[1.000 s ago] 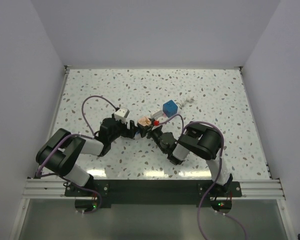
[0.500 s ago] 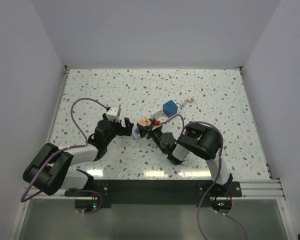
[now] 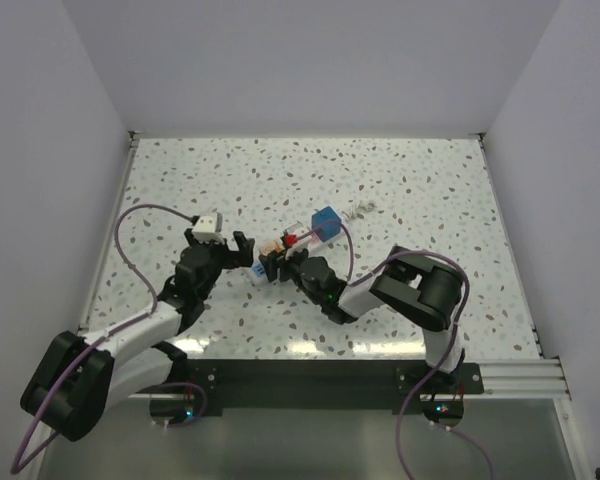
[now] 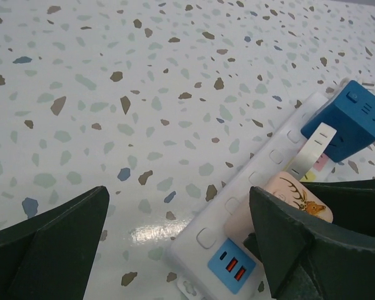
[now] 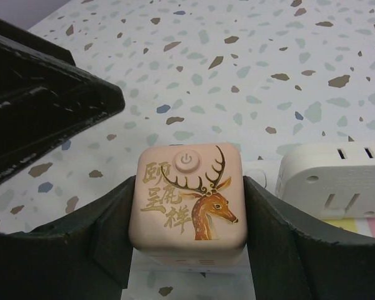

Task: Insert the plug

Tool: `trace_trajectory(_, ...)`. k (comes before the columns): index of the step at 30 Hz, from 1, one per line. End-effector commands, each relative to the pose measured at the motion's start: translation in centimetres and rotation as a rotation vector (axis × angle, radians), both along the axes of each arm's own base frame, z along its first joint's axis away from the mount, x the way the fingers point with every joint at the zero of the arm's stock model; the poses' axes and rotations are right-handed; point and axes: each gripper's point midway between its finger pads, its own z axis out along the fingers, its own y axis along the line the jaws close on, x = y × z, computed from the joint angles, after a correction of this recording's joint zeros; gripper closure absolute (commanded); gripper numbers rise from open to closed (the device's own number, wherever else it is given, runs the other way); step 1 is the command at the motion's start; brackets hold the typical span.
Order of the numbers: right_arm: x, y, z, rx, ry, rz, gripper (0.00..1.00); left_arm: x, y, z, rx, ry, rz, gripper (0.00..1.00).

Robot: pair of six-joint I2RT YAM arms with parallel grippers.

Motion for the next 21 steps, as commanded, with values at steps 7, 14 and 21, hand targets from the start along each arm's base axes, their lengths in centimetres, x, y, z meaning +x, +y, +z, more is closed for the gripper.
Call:
trace_trajectory(7,-3.5,-6.7,-8.9,-0.393,0.302,0.006,0.60,-0.7,2.6,1.3,-0.022,-0.007,0.139,0.00)
trace_trajectory(14,-2.4,-5.9,-0.6,-0.311,0.141,0.031,0.01,-0.6,3.2,2.4,-0.024,-0.011,0.172,0.00)
trace_trajectory(21,-0.7,-9.4,6.6,-0.259,0.011,-0.069,0.01,-0.9,4.2,3.3,-0.030,-0.022,0.222,0.00)
